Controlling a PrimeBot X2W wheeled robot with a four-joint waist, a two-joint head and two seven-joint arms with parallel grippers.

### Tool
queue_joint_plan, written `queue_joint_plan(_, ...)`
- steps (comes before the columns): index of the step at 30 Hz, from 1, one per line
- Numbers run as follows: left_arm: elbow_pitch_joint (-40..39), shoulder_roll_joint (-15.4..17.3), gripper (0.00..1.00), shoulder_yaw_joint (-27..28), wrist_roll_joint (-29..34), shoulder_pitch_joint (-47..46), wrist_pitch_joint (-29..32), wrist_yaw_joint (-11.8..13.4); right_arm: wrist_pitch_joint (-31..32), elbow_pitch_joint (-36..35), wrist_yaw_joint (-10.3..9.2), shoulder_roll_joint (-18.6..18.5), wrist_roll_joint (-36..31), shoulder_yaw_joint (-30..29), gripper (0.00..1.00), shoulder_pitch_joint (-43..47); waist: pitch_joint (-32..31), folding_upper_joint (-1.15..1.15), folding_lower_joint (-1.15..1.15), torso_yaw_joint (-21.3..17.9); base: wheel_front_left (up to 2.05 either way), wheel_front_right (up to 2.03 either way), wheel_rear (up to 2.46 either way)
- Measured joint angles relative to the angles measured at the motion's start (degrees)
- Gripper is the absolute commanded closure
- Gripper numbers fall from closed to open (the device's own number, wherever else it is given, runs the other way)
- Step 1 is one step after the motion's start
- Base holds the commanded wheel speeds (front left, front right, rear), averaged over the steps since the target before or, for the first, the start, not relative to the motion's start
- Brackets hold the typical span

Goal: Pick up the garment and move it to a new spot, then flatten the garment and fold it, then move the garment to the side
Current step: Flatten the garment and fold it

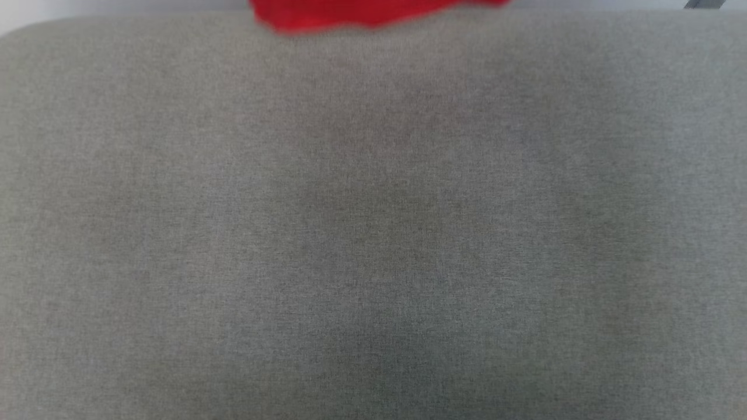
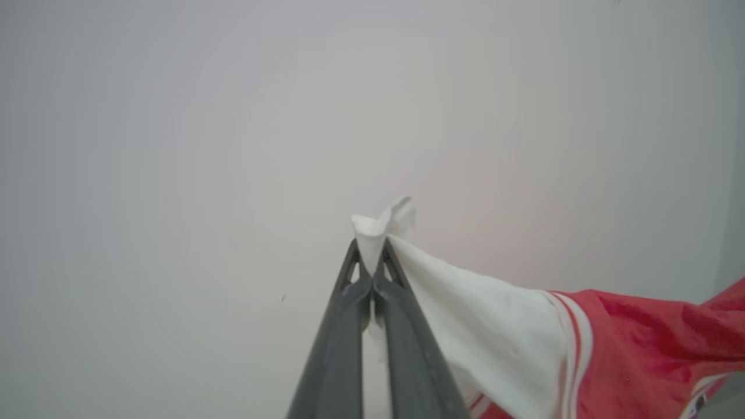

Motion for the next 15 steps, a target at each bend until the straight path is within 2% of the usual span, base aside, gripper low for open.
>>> queue_joint_plan(2,1.8,-0.7,1.00,-1.0,0.0,-1.2,-4.2,0.0,-4.1,2.9,0.00,0.9,-3.0,-0.4,1.00,-1.2,0.9,0.00,0.00,0.1,0.00,0.00,0.00)
queue_joint_plan(5,4.0,-1.8,1.00,-3.9,-0.8,-0.7,-7.2,0.0,-5.4,8.7,0.01,2.4,-4.4,-0.1,1.00,-1.1,1.4,0.00,0.00,0.5,0.00,0.00,0.00)
queue_joint_plan(10,7.1,-1.4,1.00,-7.3,-3.1,3.3,-7.9,-0.1,-4.1,15.0,0.00,2.7,-3.6,2.2,1.00,0.7,1.3,0.00,0.00,1.0,0.00,0.00,0.00)
queue_joint_plan(15,10.3,-1.2,1.00,-10.2,-8.3,9.7,-5.0,-0.1,-0.8,19.9,0.01,3.2,2.2,7.1,1.00,5.6,0.8,0.00,0.00,1.4,0.00,0.00,0.00)
